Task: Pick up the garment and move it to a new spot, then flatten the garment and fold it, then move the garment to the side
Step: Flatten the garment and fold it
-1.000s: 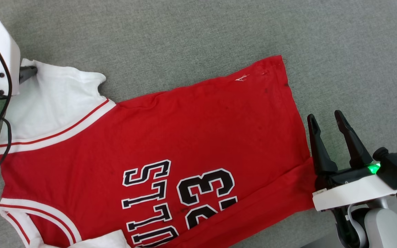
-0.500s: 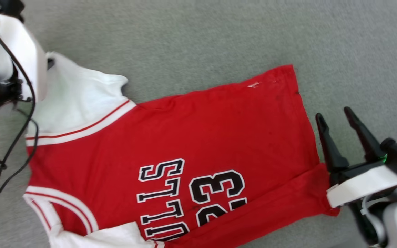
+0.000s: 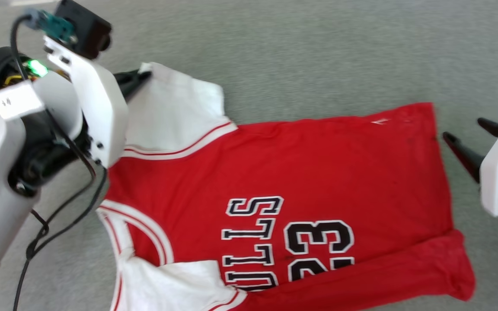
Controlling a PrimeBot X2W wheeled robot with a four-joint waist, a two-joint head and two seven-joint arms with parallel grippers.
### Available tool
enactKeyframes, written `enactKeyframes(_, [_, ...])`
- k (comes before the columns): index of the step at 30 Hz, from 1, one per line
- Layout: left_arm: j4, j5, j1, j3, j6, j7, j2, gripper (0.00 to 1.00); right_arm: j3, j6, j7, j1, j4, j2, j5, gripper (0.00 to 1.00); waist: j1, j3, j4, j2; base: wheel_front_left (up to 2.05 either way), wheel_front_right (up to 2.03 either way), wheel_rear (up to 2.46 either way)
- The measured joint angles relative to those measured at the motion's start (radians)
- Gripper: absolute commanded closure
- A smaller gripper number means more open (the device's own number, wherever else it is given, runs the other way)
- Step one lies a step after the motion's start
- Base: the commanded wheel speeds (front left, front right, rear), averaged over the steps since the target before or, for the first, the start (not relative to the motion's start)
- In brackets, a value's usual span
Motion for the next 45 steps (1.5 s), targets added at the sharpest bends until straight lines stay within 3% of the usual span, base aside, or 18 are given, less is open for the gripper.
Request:
enactKeyframes(5, [-0.136,0.022,0.055,-0.012,0.019,-0.022,0.019,1.0,0.007,0.0,0.205,-0.099,0.063,-0.036,0.026,0.0,0.0,0.012,0.063,0.0,0.0,0.0,0.0])
enactKeyframes(9, [-0.232,0.034,0.086,-0.014,0.037,-0.044,0.026,1.0,0.016,0.0,0.274,-0.157,0.115,-0.044,0.016,0.0,0.0,0.028,0.108,0.0,0.0,0.0,0.0])
enactKeyframes(17, [-0.364,0.055,0.14,-0.025,0.07,-0.078,0.022,1.0,0.042,0.0,0.321,-0.181,0.21,-0.054,-0.005,0.0,0.0,0.066,0.176,0.0,0.0,0.0,0.0])
enactKeyframes(25, [-0.397,0.065,0.175,-0.033,0.081,-0.104,0.019,1.0,0.061,-0.002,0.294,-0.176,0.271,-0.066,0.021,0.0,-0.0004,0.09,0.218,0.0,0.0,0.0,0.0])
enactKeyframes(26, [-0.394,0.065,0.177,-0.033,0.082,-0.105,0.02,1.0,0.06,-0.002,0.287,-0.175,0.282,-0.066,0.028,0.64,-0.0004,0.091,0.221,0.0,0.0,0.0,0.0])
enactKeyframes(27, [-0.391,0.061,0.182,-0.031,0.084,-0.109,0.02,1.0,0.06,-0.002,0.276,-0.175,0.289,-0.066,0.032,1.0,-0.0004,0.091,0.223,0.0,0.0,0.0,0.0])
enactKeyframes(37, [-0.345,0.03,0.255,0.0,0.107,-0.183,0.026,1.0,0.049,0.0,0.086,-0.152,0.347,-0.034,0.059,1.0,-0.0001,0.024,0.215,0.0,0.0,0.0,0.0])
enactKeyframes(45, [-0.359,0.0,0.405,0.025,0.157,-0.254,0.061,1.0,-0.029,0.0,-0.054,-0.005,0.301,-0.02,0.109,1.0,-0.0001,-0.086,0.198,0.0,0.0,0.0,0.0])
